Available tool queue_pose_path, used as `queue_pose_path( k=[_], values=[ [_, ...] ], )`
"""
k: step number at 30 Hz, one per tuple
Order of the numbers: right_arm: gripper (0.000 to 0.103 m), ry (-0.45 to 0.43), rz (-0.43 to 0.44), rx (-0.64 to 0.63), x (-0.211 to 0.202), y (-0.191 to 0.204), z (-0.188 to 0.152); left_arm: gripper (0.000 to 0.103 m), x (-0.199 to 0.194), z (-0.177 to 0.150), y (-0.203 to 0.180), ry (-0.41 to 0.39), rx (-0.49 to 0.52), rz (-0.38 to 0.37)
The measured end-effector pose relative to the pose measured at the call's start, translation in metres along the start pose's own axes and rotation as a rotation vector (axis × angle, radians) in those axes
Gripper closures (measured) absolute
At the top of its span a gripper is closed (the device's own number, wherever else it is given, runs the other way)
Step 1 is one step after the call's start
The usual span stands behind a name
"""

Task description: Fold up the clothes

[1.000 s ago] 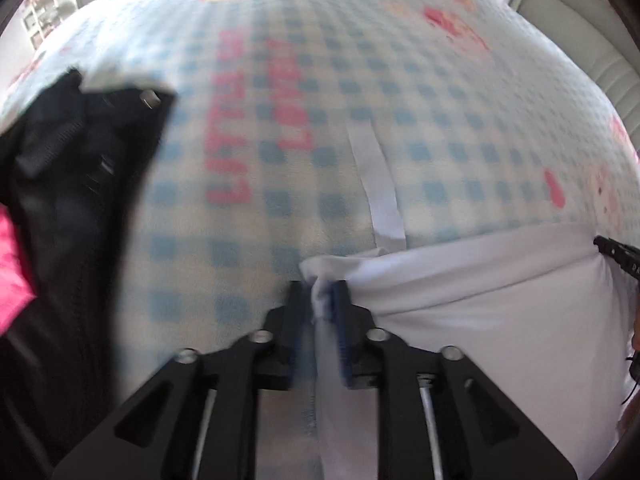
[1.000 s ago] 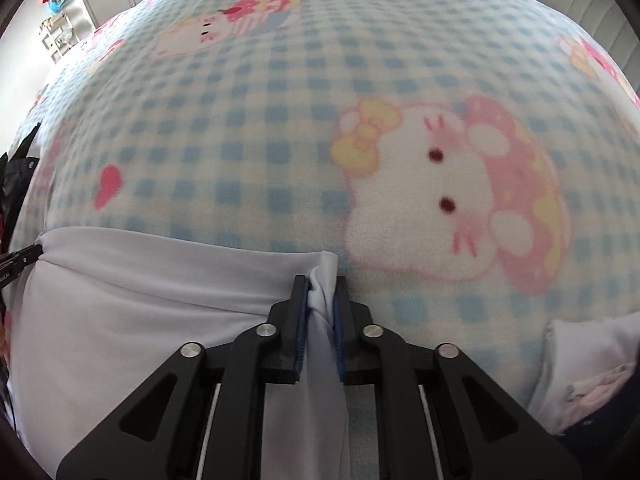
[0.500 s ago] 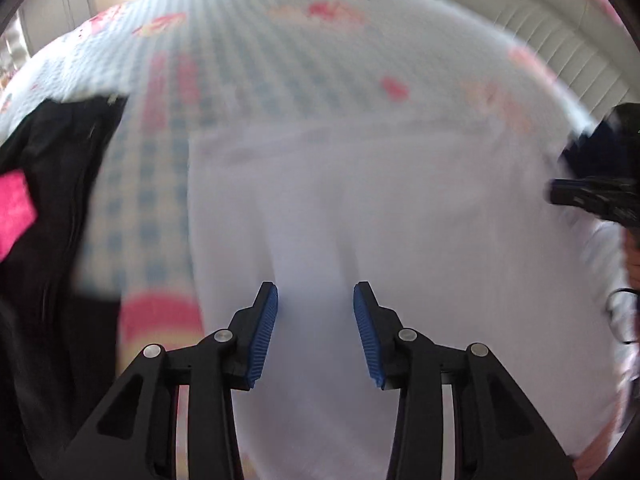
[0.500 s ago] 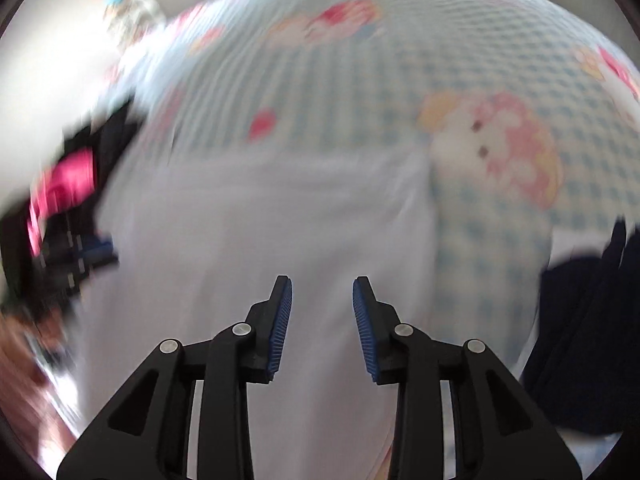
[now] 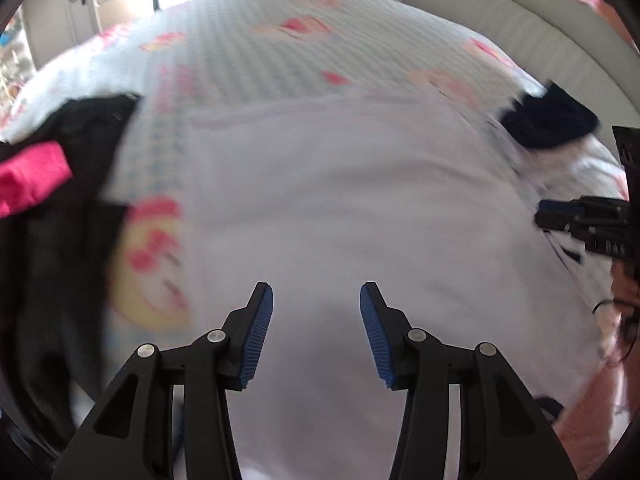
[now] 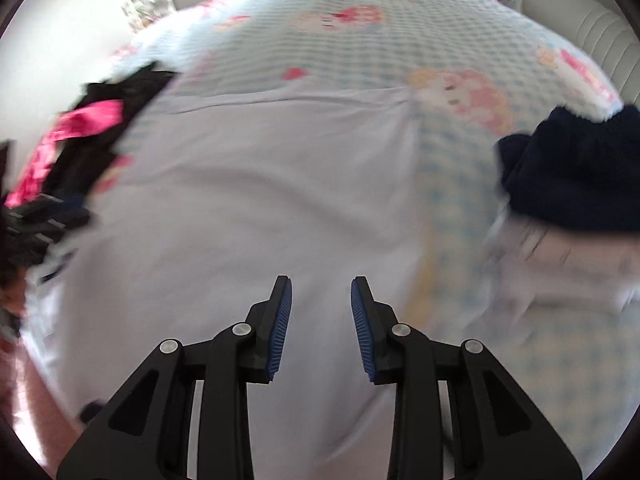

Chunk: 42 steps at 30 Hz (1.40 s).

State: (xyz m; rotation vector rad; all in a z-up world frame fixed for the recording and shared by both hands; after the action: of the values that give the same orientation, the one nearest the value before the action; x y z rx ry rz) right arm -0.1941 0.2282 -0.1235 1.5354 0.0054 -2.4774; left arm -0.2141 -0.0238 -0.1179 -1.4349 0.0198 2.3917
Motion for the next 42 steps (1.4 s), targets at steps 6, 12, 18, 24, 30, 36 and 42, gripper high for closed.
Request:
queue_pose_path(
  k=[6,12,18,24,30,36,42],
  values=[
    [0.072,0.057,-0.074,-0.058,0.013,0.025,-0.074,0.054,0.007,-0.051,0.0,0.06,0.013,0.156],
    [0.072,0.011,-0.04,0.141,-0.028,-0.014,-0.115,0.053,-0.062,-0.079,0.021,-0.063,-0.143,0.076],
    [0.071,0.012,-0.088,0.157,-0.027,-0.002,-0.148,0.053,-0.039,-0.113,-0.051,-0.04,-0.039,-0.017],
    [0.071,-0.008,-0.086,0.217,-0.052,-0.02,-0.165,0.053,-0.037,-0.149,-0.022,0.004,-0.189,0.028],
    [0.066,-0.051,0.009,0.101,-0.055,0.026,-0.164,0.053,-0.058,-0.154,-0.035,-0.076,-0.269,-0.048],
    [0.066,0.066,-0.023,0.054,-0.019,0.053,-0.18,0.053,-0.039,-0.191,-0.054,0.057,-0.141,0.067],
    [0.066,0.032,0.052,0.105,-0.039,0.042,-0.187,0.053,-0.075,-0.185,-0.061,-0.019,-0.243,-0.114]
  ],
)
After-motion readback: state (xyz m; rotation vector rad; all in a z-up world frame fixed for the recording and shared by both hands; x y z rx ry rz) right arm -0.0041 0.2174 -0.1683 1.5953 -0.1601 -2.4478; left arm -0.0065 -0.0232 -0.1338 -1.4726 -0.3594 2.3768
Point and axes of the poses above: each gripper's, at about its wrist camera, not at the fingertips, and x roughly the way its jaws point, y to its left, z to its top, the point moved 5 cm from there along x, roughly the way its jaws point, and after that the axes turned 3 degrees about -z, right-handed, at the moved point
